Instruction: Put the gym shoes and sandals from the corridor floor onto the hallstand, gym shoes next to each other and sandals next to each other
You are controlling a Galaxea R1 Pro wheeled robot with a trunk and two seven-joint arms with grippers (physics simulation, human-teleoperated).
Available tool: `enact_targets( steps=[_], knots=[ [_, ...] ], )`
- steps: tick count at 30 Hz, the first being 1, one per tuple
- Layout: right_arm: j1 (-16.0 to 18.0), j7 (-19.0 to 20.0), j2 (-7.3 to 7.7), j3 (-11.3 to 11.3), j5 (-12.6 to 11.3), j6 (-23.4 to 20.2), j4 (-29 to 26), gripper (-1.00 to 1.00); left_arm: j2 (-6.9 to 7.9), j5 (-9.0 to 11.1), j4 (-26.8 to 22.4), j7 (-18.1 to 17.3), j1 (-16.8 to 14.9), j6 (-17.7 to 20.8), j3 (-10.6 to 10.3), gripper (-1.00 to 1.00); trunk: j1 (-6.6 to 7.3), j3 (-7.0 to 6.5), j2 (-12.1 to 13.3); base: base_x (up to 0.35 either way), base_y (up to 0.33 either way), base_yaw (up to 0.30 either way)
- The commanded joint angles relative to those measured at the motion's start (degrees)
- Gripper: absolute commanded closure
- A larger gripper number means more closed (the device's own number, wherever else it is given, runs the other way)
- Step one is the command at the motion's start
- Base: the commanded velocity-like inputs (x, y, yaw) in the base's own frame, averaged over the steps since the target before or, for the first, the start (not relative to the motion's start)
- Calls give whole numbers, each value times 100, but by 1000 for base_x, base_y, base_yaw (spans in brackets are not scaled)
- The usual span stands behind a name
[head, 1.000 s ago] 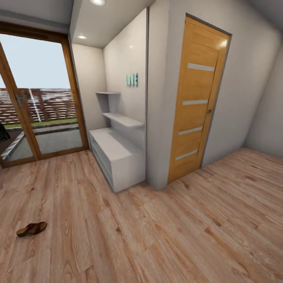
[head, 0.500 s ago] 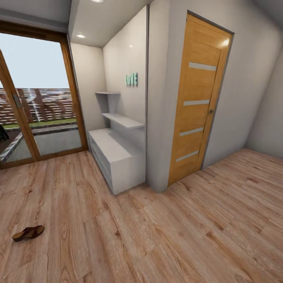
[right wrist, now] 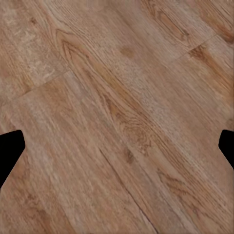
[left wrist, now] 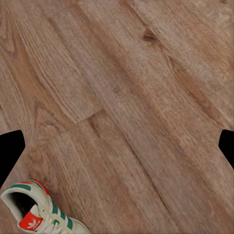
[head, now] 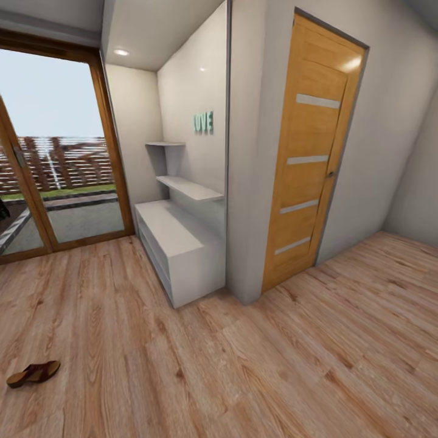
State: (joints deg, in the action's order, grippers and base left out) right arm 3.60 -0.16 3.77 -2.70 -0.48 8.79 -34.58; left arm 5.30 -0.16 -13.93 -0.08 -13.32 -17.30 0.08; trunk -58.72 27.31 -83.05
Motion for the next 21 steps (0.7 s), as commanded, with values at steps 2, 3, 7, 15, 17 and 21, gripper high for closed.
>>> enact_targets(
  steps=[2, 3, 7, 15, 17, 21],
  knots=[
    [2, -2, 0, -3, -5, 18, 4, -100, -1, -2, 5, -1, -4, -19, 1, -100, -1, 6, -3, 75, 0, 0],
    [2, -2, 0, -3, -5, 18, 4, -100, -1, -2, 5, -1, -4, -19, 1, -100, -1, 6, -3, 53, 0, 0],
    [1, -2, -3, -3, -5, 18, 4, -100, 0, -2, 4, -3, -4, -19, 1, -100, -1, 6, -3, 27, 0, 0],
    [1, -2, -3, -3, -5, 18, 4, -100, 10, -2, 4, -4, -4, -19, 1, -100, -1, 6, -3, 92, -2, 0],
    [1, -2, -5, -3, -5, 18, 2, -100, 9, -2, 4, -4, -4, -19, 1, -100, -1, 6, -3, 212, -31, 0],
    [0, -2, -5, -3, -5, 18, -2, -100, 4, -2, 4, -7, -4, -19, 1, -100, -1, 6, -3, 258, -47, 0]
  ],
)
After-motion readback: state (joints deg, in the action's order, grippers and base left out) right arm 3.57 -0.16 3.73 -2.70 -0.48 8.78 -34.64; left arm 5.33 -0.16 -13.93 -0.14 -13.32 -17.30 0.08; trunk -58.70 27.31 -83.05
